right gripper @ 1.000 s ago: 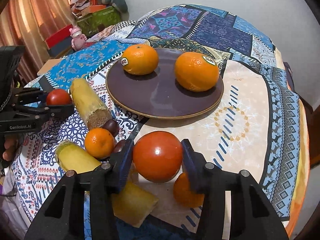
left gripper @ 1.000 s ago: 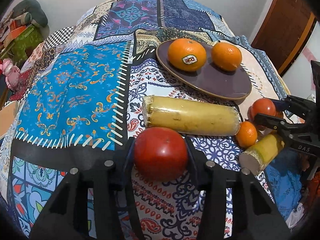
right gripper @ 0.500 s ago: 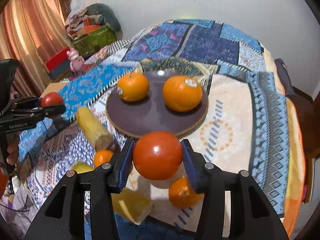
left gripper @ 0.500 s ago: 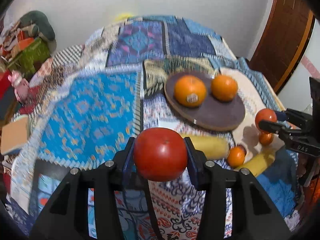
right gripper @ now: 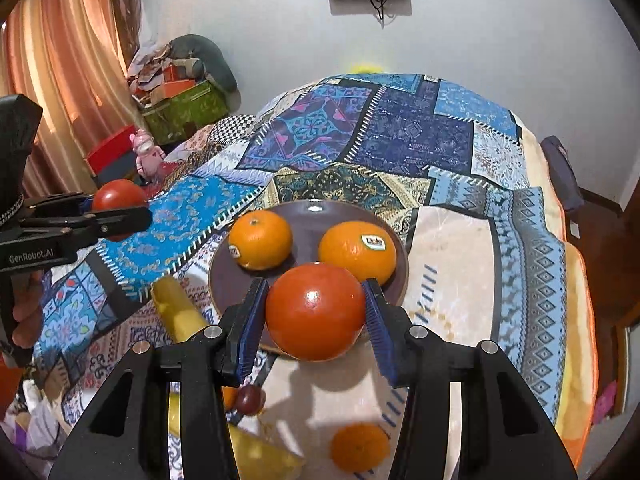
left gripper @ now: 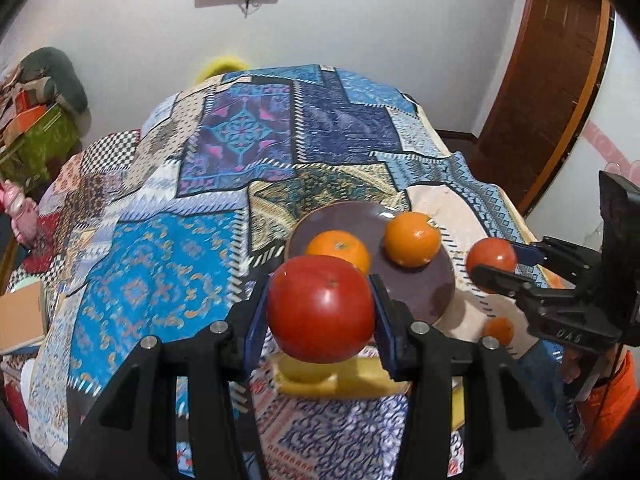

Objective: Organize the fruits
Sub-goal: 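Lower both tomatoes onto the purple plate beside the oranges and open both tools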

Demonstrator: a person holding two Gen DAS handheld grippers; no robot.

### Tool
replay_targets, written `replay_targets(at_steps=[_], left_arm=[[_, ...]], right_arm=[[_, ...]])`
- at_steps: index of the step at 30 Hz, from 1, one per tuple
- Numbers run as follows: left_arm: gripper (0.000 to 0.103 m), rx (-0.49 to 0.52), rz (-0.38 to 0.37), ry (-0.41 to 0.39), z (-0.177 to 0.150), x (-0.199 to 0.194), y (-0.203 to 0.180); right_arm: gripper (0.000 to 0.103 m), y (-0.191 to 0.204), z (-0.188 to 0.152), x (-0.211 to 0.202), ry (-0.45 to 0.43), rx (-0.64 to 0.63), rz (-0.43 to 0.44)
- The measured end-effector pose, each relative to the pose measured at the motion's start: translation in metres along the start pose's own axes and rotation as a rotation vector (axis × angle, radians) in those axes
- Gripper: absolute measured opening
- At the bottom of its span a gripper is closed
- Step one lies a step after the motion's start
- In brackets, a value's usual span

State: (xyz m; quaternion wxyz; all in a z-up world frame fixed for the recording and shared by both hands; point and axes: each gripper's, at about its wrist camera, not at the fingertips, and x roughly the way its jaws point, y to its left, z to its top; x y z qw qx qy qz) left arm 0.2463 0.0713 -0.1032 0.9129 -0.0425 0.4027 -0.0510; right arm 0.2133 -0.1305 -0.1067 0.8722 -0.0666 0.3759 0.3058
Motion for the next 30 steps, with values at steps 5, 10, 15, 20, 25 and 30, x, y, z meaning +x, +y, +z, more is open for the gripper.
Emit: replay_targets(at_steps=[5, 10, 15, 20, 25, 30], left_arm=[[0.046, 0.036, -0.012, 0.012, 0.006, 0.021, -0.017], [0.046, 0.057, -0.027, 0.048, 0.005, 0.043, -0.026], [0.046, 0.067, -0.036, 0.082, -0.001, 0.062, -0.031], [0.046, 0.073, -0.044, 0.126, -0.008, 0.079, -0.031], [0.046, 0.074, -0.048, 0.167, -0.012, 0.092, -0.032], [0.046, 0.079, -0.04, 0.187, -0.016, 0.099, -0.034]], right_arm=[[0.044, -0.002, 0.003, 0.013, 0.012, 0.004, -0.003], [0.044, -0.003, 0.001, 0.026, 0.04, -0.005, -0.009], [0.044, -0.006, -0.002, 0.039, 0.069, 0.002, -0.007], [0.045, -0.006, -0.006, 0.049, 0.102, 0.011, 0.008], [0.045, -0.009, -0.008, 0.057, 0.13, 0.018, 0.018], [0.045, -0.011, -0.009, 0.06, 0.146, 0.022, 0.025]])
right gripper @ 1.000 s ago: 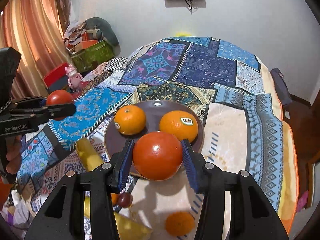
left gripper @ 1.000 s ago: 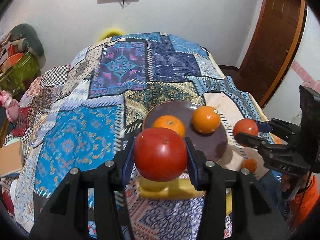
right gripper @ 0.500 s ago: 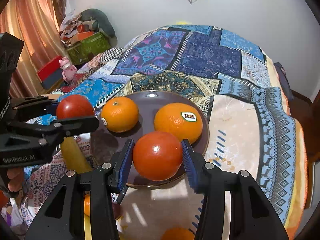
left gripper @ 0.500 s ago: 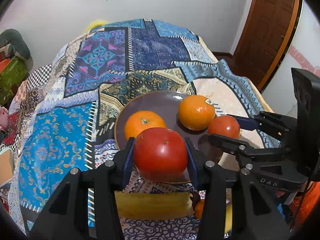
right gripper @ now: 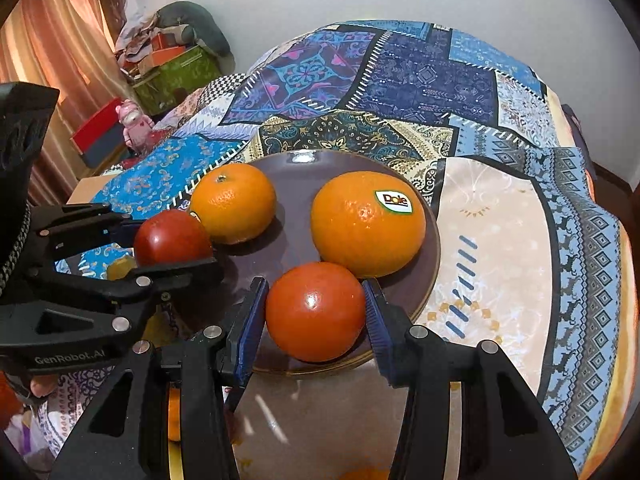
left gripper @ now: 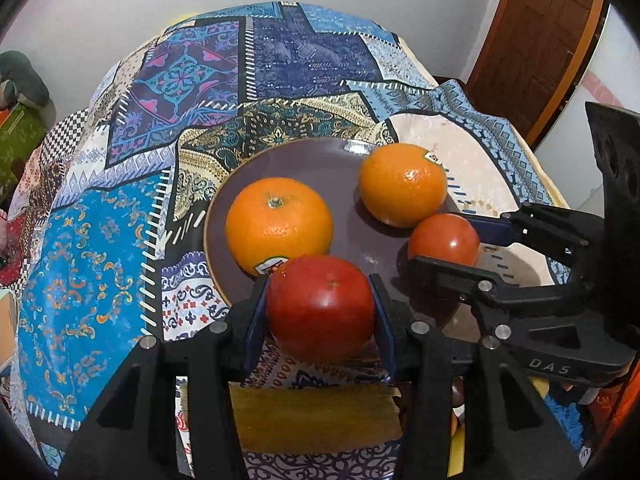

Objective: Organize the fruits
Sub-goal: 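Lower both tomatoes onto the purple plate beside the oranges and open both tools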

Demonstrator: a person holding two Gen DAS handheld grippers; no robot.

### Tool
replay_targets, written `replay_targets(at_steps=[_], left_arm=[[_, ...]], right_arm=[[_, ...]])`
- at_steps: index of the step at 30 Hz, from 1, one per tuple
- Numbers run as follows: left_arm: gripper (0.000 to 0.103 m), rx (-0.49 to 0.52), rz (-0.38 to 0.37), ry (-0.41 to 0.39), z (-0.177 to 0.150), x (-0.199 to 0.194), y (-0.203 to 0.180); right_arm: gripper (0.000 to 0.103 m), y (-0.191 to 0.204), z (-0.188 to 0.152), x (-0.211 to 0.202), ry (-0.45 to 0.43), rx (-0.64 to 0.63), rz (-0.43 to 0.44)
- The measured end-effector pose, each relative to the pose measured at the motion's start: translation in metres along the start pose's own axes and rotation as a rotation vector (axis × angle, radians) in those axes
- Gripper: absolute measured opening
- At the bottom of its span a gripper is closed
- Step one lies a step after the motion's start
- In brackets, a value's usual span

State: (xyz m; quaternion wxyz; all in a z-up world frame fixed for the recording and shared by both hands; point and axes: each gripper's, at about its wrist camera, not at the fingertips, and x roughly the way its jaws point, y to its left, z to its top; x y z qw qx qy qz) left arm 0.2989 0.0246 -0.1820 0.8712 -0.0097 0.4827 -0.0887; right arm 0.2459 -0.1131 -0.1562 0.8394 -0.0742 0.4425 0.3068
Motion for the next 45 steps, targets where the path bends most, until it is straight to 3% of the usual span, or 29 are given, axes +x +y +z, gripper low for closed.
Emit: replay_targets(at_steps=[15, 24, 28, 32, 41, 45], left_arm=[[0.059, -0.018, 0.01, -0.047, -0.002, -0.025, -0.002], [0.073, -0.028, 0.037, -0.133, -0.006, -0.076, 0.002], [0.086, -0.042, 0.067, -0.142, -0.016, -0.092, 0.011], [0.095, -0.06, 0.1, -0.122, -0.031, -0.096, 0.02], [0.095, -0.135, 0.1, -0.042, -0.064, -0.08, 0.027], [0.095, -0.14, 0.067, -0.02, -0.078, -0.074, 0.016]], right_arm=[[0.048, -0.002, 0.003, -0.027, -0.059, 0.016, 0.006], [0.054, 0.0, 0.0, -0.07, -0.14, 0.004, -0.035], [0.056, -0.004, -0.009, -0.09, -0.169, 0.01, -0.061], [0.057, -0.009, -0.022, -0.099, -0.17, 0.025, -0.078], [0.057, -0.017, -0.061, -0.098, -0.103, 0.085, -0.113], [0.057, -0.013, -0.08, -0.096, -0.067, 0.115, -0.079]])
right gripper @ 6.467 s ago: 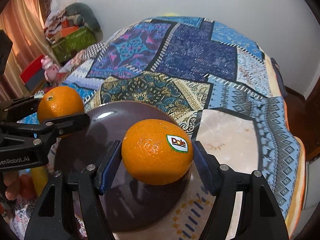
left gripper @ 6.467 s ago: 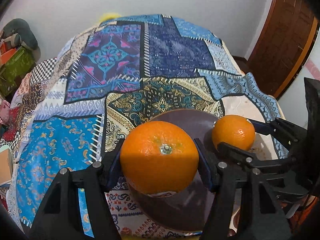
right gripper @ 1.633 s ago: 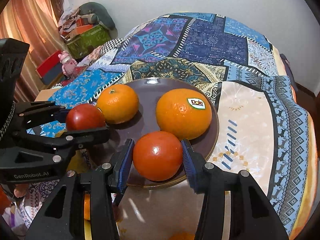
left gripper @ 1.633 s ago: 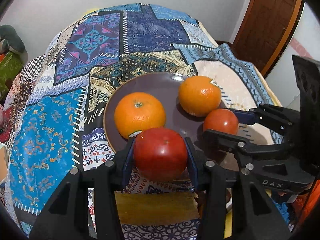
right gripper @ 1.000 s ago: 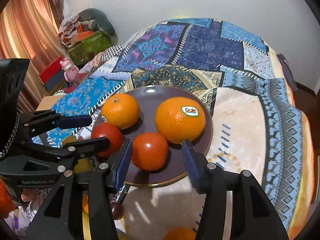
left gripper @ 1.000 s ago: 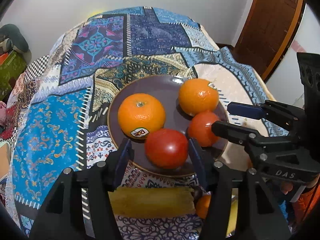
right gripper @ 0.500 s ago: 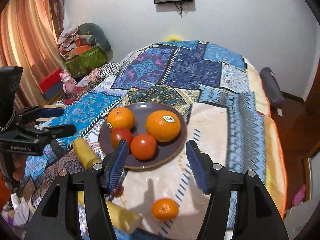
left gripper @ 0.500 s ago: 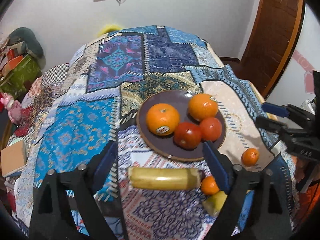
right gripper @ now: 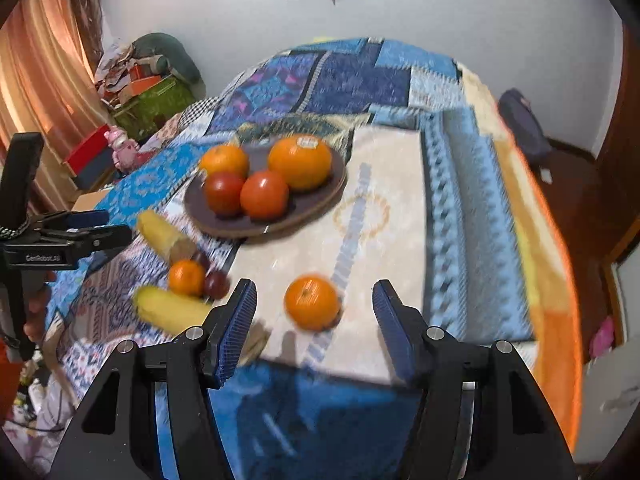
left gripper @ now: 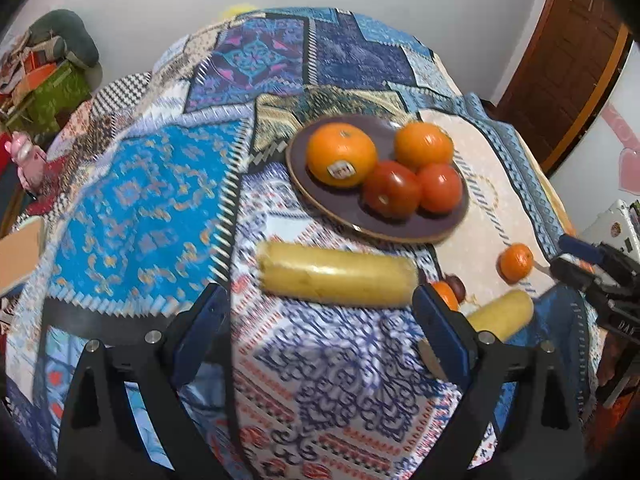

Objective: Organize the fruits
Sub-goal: 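Lower both tomatoes onto the purple plate beside the oranges and open both tools, then grasp a yellow corn cob with the right tool while the left tool grasps another cob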

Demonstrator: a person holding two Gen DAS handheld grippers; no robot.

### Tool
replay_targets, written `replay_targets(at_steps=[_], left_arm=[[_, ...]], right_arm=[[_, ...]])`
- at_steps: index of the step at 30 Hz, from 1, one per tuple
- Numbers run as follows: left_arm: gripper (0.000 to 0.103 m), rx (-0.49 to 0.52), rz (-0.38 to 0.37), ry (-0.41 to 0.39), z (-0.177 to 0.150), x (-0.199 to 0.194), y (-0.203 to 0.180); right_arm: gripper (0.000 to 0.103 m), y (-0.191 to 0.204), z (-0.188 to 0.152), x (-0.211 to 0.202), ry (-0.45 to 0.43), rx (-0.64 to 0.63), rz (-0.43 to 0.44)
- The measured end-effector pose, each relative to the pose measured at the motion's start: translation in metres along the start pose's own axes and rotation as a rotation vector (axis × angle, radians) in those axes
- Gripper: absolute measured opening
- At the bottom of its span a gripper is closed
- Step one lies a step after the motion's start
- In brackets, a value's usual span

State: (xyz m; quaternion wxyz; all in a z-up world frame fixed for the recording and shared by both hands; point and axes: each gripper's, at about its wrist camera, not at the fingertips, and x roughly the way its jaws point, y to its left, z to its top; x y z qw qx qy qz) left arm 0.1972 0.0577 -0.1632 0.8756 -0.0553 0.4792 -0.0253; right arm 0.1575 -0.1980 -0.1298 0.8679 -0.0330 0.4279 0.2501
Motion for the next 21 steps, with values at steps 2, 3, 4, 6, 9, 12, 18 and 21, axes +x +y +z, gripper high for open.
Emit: replay_targets(at_steps=[2, 3, 4, 6, 9, 12, 18, 21], left_arm=[[0.095, 0.009, -0.011, 0.011, -0.007, 0.003, -0.006], [0.095, 0.021, -0.013, 0.023, -0.012, 0.007, -0.01], [0.095, 0.033, -0.008, 0.032, -0.015, 0.01, -0.014], [0.095, 0.046, 0.013, 0.027, -0.019, 0.013, -0.018], [0.095, 0.043, 0.013, 0.022, -0.018, 0.014, -0.017], [0.095, 0.045, 0.028, 0.034, -0.017, 0.022, -0.014], [0.095, 0.038, -0.017, 0.073, -0.02, 0.029, -0.01], [0.094, 0.075, -0.024, 0.081, -0.027, 0.027, -0.018]], right_arm=[[0.057, 0.004, -0.007, 0.0, 0.008, 0.004, 0.013], [0.057, 0.006, -0.01, 0.0, 0.013, 0.006, 0.021], [0.057, 0.01, -0.016, 0.0, 0.021, 0.011, 0.033], [0.057, 0.013, -0.023, 0.003, 0.038, 0.016, 0.042], [0.057, 0.017, -0.032, 0.007, 0.063, 0.019, 0.053], [0.057, 0.021, -0.038, 0.013, 0.083, 0.026, 0.061], [0.06, 0.026, -0.035, 0.02, 0.075, 0.012, 0.049], [0.06, 0.028, -0.033, 0.023, 0.069, 0.016, 0.05]])
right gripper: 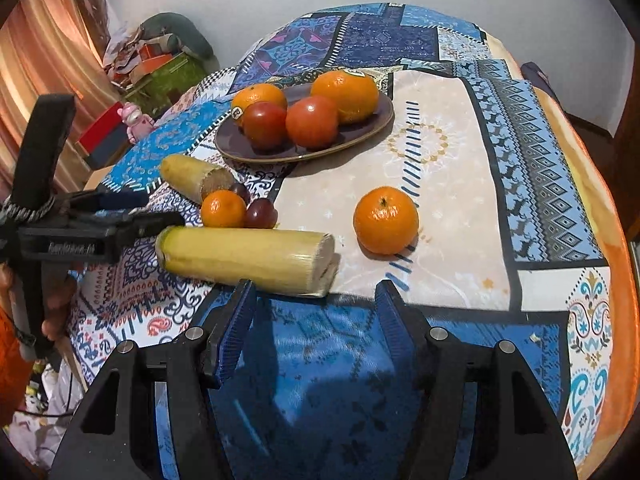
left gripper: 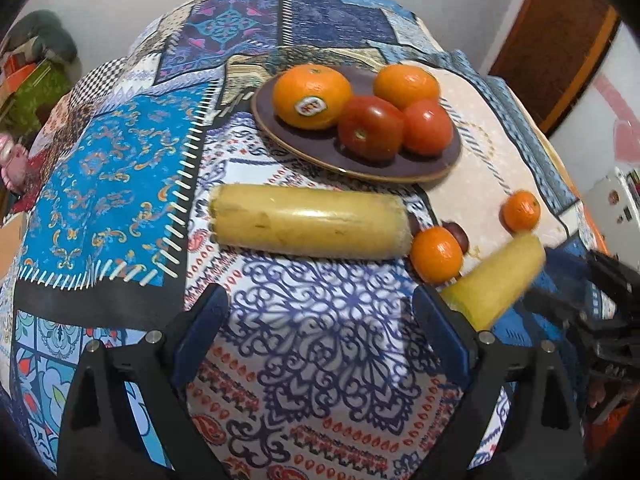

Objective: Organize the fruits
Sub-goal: 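Grasp a yellow corn cob with the right tool while the left tool grasps another cob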

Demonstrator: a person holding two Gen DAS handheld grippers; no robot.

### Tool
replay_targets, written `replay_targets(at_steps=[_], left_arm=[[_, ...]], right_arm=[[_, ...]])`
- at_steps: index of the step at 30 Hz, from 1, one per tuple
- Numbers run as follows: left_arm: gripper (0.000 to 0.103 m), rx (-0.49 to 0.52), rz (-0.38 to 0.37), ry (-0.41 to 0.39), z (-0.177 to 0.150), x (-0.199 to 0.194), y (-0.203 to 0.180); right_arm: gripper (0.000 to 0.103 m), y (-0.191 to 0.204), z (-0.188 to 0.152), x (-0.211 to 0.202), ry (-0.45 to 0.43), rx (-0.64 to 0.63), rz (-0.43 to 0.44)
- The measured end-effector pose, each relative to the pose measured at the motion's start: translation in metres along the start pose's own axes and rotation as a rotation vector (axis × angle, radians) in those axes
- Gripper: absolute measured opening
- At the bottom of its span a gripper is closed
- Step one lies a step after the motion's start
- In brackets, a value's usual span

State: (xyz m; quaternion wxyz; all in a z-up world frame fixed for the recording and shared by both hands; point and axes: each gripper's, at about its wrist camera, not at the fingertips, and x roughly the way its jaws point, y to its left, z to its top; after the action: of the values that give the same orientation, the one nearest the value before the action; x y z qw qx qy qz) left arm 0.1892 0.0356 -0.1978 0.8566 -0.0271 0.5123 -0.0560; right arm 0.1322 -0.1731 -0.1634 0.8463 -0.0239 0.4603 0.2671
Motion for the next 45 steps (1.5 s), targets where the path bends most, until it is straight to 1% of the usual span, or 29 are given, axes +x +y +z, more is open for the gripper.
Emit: replay_targets(at_steps=[2, 5, 10, 15, 17, 20, 22, 24, 26, 28, 31, 33, 38, 40, 42, 45], left_arm=[[0.092, 0.039, -0.001, 0.011, -0.004, 0.001, -0.008], [0.091, 0.098, 0.01, 0.011, -0.009, 0.0, -0.024], [0.091, 0.11, -0.039, 0.01, -0.009, -0.002, -0.038], [0.091, 0.143, -0.075, 0.001, -0.01, -0.002, -0.057], [0.09, 0.142, -0.079, -0.002, -0.008, -0.002, -0.055], [0.091, 0.111, -0.078, -0.022, -0.006, -0.008, -0.044], [0.091, 0.079, -0.045, -0.055, -0.003, -0.017, -0.03], [0.091, 0.041, 0.005, -0.088, 0.002, -0.025, -0.014], [0.091, 0.003, 0.049, -0.108, 0.009, -0.028, -0.001], [0.092, -0.046, 0.085, -0.118, 0.017, -0.028, 0.012], [0.093, -0.114, 0.106, -0.11, 0.032, -0.022, 0.026], [0.093, -0.133, 0.118, -0.103, 0.038, -0.015, 0.027], [0.094, -0.12, 0.143, -0.067, 0.049, 0.007, 0.017], [0.096, -0.111, 0.145, -0.071, 0.052, 0.015, 0.013], [0.098, -0.109, 0.157, -0.071, 0.056, 0.021, 0.011], [0.1, -0.157, 0.133, -0.038, 0.06, 0.032, 0.015]], right_arm=[[0.06, 0.001, 0.001, 0.0, -0.007, 0.002, -0.004], [0.06, 0.0, 0.004, -0.002, -0.023, 0.015, -0.014], [0.059, -0.003, 0.004, -0.007, -0.032, 0.041, -0.008], [0.059, 0.001, 0.006, -0.014, -0.046, 0.051, 0.007], [0.059, 0.004, 0.008, -0.012, -0.045, 0.059, 0.017], [0.059, 0.006, 0.012, -0.004, -0.032, 0.078, 0.04], [0.06, 0.009, 0.014, 0.004, -0.025, 0.085, 0.051], [0.065, 0.012, 0.016, 0.007, -0.033, 0.091, 0.043], [0.069, 0.012, 0.017, 0.012, -0.031, 0.102, 0.047], [0.071, 0.009, 0.019, 0.016, -0.025, 0.128, 0.062], [0.071, 0.008, 0.021, 0.024, -0.017, 0.142, 0.066], [0.071, 0.01, 0.023, 0.026, -0.015, 0.134, 0.061], [0.07, 0.016, 0.028, 0.033, -0.003, 0.079, 0.043], [0.069, 0.016, 0.029, 0.032, 0.0, 0.059, 0.047], [0.065, 0.015, 0.029, 0.032, 0.001, 0.046, 0.056], [0.06, 0.01, 0.027, 0.028, 0.003, 0.036, 0.08]])
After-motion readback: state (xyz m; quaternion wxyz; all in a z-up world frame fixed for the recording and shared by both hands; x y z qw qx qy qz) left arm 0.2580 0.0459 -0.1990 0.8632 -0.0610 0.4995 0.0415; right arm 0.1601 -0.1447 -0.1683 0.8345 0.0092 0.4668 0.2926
